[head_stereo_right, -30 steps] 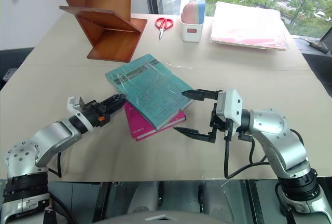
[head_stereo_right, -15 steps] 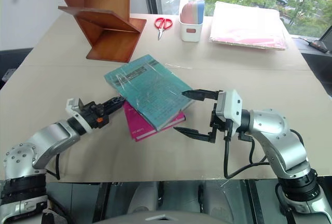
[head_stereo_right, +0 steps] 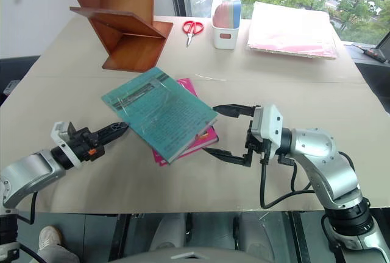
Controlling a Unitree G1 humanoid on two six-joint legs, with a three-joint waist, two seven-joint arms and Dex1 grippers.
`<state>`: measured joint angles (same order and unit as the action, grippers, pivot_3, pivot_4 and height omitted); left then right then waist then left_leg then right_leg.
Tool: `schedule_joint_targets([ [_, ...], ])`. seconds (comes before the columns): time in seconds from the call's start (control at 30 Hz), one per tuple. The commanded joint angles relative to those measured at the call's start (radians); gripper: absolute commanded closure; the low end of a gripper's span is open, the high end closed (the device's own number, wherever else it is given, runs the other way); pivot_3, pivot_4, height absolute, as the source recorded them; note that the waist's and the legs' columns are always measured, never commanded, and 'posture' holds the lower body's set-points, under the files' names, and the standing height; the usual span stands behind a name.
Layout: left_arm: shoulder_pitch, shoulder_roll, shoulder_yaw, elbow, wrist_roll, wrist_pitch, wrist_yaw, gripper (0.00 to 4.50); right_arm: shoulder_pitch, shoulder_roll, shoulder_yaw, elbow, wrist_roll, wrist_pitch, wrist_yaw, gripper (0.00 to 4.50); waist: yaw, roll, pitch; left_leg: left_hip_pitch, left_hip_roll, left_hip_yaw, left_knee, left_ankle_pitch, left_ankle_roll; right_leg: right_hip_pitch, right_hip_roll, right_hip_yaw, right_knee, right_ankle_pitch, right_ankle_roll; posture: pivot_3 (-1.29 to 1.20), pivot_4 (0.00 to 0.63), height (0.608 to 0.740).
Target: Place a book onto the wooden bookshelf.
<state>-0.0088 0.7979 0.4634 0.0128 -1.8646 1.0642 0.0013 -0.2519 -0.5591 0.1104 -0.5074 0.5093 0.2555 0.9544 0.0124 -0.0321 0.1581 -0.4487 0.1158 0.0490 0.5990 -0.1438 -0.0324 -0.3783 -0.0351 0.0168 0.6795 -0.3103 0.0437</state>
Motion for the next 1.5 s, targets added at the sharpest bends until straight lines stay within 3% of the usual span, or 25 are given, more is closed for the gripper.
schedule_joint_targets([
  [0.03,0.024,0.024,0.041,0.000,0.040,0.003,-0.035,4.42,-0.013,0.004,-0.003,-0.012,-0.001,-0.027,0.007,0.00,0.000,0.000,0.000,0.000,0.000,0.000,0.000,0.000,0.000,0.000,0.000,0.000,0.000,0.000,0.000,0.00,0.150,0.740],
  [0.07,0.030,0.025,0.041,-0.003,0.042,0.007,-0.042,4.42,-0.014,0.005,-0.002,-0.011,-0.001,-0.027,0.009,0.00,0.000,0.000,0.000,0.000,0.000,0.000,0.000,0.000,0.000,0.000,0.000,0.000,0.000,0.000,0.000,0.00,0.150,0.740],
  [0.1,0.036,0.025,0.040,-0.011,0.037,0.012,-0.053,3.76,-0.015,0.005,-0.002,-0.010,-0.001,-0.028,0.010,0.00,0.000,0.000,0.000,0.000,0.000,0.000,0.000,0.000,0.000,0.000,0.000,0.000,0.000,0.000,0.000,0.00,0.150,0.740],
  [0.3,0.048,0.000,0.039,0.001,0.012,-0.004,-0.015,1.45,-0.008,0.004,-0.010,-0.023,0.012,-0.044,0.029,0.00,0.000,0.000,0.000,0.000,0.000,0.000,0.000,0.000,0.000,0.000,0.000,0.000,0.000,0.000,0.000,0.00,0.150,0.740],
  [0.9,-0.056,-0.122,-0.045,0.026,-0.027,-0.028,0.053,1.45,0.011,-0.036,-0.034,-0.035,0.013,-0.069,0.059,0.00,0.000,0.000,0.000,0.000,0.000,0.000,0.000,0.000,0.000,0.000,0.000,0.000,0.000,0.000,0.000,0.00,0.150,0.740],
  [0.93,-0.055,-0.125,-0.044,0.026,-0.025,-0.029,0.053,1.98,0.013,-0.036,-0.034,-0.037,0.013,-0.067,0.057,0.00,0.000,0.000,0.000,0.000,0.000,0.000,0.000,0.000,0.000,0.000,0.000,0.000,0.000,0.000,0.000,0.00,0.150,0.740],
  [0.97,-0.051,-0.130,-0.043,0.025,-0.031,-0.030,0.056,2.16,0.016,-0.037,-0.035,-0.040,0.014,-0.067,0.056,0.00,0.000,0.000,0.000,0.000,0.000,0.000,0.000,0.000,0.000,0.000,0.000,0.000,0.000,0.000,0.000,0.00,0.150,0.740],
  [1.07,-0.042,-0.136,-0.044,0.015,-0.038,-0.032,0.064,3.58,0.022,-0.038,-0.036,-0.042,0.015,-0.067,0.054,0.00,0.000,0.000,0.000,0.000,0.000,0.000,0.000,0.000,0.000,0.000,0.000,0.000,0.000,0.000,0.000,0.00,0.150,0.740],
  [1.17,-0.028,-0.133,-0.032,0.008,-0.052,-0.041,0.070,4.41,0.026,-0.037,-0.035,-0.042,0.013,-0.069,0.054,0.00,0.000,0.000,-0.001,0.000,0.000,0.000,0.000,0.000,0.000,0.001,0.000,0.000,0.000,0.000,0.000,0.00,0.150,0.740],
  [1.37,0.001,-0.055,0.076,-0.050,-0.106,-0.042,0.029,4.46,0.024,-0.028,-0.026,-0.021,0.010,-0.085,0.064,0.00,-0.008,-0.001,-0.001,0.001,0.000,0.000,0.000,0.000,0.000,0.001,0.000,0.000,0.001,0.000,0.000,0.00,0.150,0.740],
  [1.5,-0.064,-0.001,0.122,-0.071,-0.108,-0.023,0.004,4.46,0.008,-0.018,-0.018,-0.003,0.011,-0.091,0.070,0.00,-0.002,-0.001,-0.001,0.000,0.000,0.000,0.000,0.000,0.000,0.001,0.000,0.000,0.000,0.000,0.000,0.00,0.150,0.740],
])
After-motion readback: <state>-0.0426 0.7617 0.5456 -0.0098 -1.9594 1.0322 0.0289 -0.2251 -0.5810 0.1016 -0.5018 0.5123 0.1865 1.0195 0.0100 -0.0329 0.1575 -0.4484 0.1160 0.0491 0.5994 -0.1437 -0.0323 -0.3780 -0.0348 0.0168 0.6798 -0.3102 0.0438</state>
